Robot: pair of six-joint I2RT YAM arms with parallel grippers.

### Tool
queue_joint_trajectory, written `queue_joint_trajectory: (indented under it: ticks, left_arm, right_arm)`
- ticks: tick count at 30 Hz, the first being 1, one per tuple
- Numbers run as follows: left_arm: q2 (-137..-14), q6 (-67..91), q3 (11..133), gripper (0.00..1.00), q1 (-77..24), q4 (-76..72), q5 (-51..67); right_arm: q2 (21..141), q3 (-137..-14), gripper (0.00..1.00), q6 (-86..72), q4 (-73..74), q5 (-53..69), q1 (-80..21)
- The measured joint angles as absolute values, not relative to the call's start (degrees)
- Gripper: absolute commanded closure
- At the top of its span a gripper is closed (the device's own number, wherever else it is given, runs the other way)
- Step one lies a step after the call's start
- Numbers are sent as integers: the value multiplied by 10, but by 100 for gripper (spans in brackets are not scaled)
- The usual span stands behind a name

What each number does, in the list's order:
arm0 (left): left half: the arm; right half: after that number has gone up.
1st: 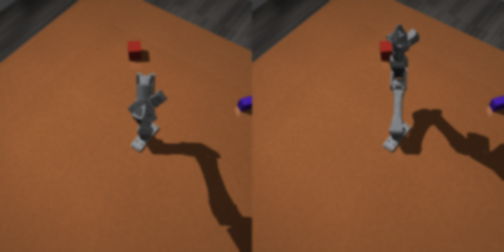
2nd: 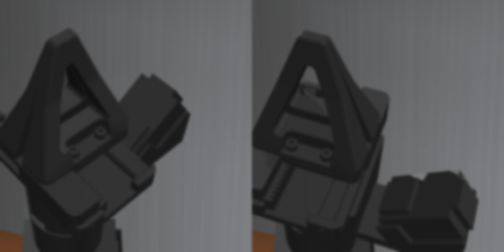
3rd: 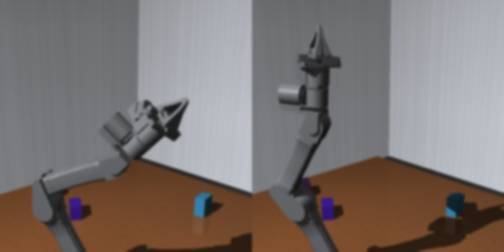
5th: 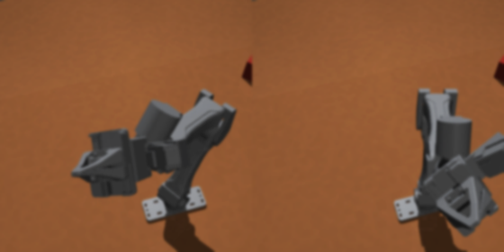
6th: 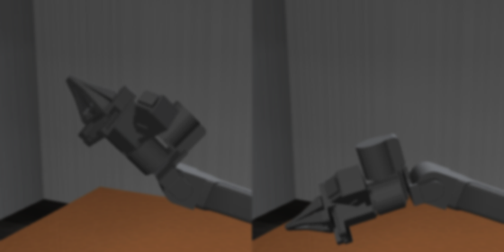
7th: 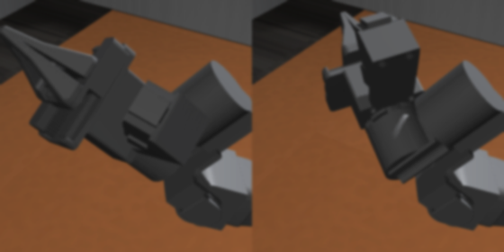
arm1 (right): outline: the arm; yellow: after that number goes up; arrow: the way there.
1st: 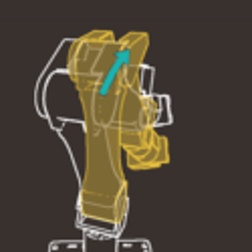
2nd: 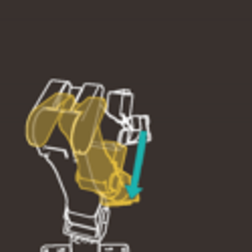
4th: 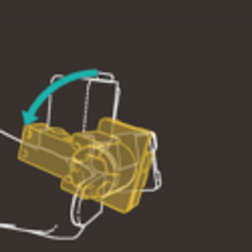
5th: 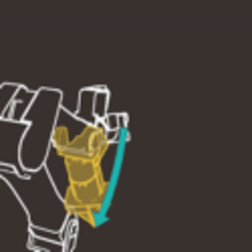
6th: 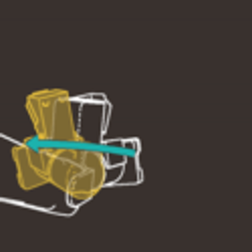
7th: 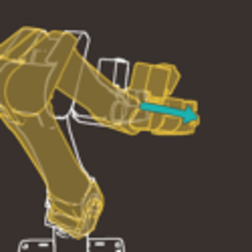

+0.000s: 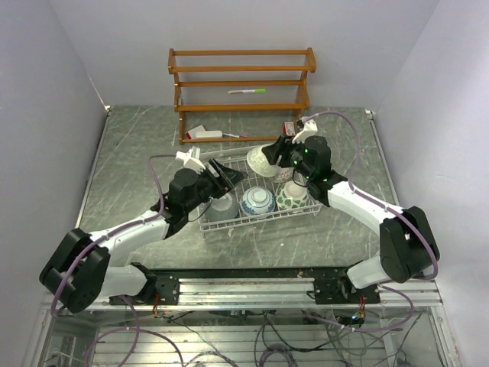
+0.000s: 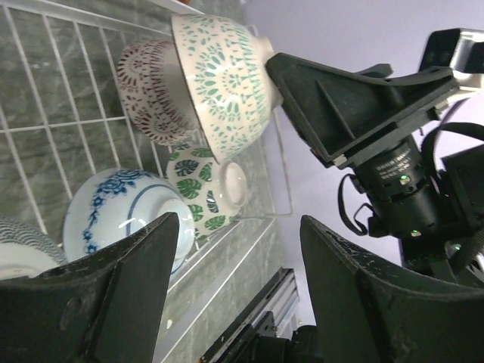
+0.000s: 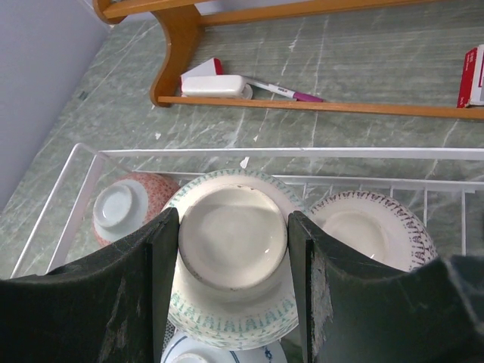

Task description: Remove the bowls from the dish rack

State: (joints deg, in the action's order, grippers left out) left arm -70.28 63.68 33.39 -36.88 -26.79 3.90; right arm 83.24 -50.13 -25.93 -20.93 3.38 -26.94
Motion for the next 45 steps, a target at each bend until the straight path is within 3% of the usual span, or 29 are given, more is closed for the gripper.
queue_joint_trajectory:
  ticks: [15, 24, 26, 29, 45]
  left_arm:
    - [-780, 687, 274, 26, -368, -565, 74]
    - [-826, 705, 261, 29, -368, -630, 78]
    - [-833, 706, 261, 24, -368, -642, 78]
    - [-844, 704, 261, 28, -368, -665, 79]
    - [-908, 690, 261, 31, -368, -734, 82]
  right_arm:
    - [828, -491, 100, -284, -234, 77, -267]
    - [814, -491, 100, -290, -237, 88, -267]
    - [813, -491, 100, -290, -241, 91, -267]
    - [813, -491, 100, -290, -241, 93, -267]
    - [810, -490, 100, -290, -241, 109, -267]
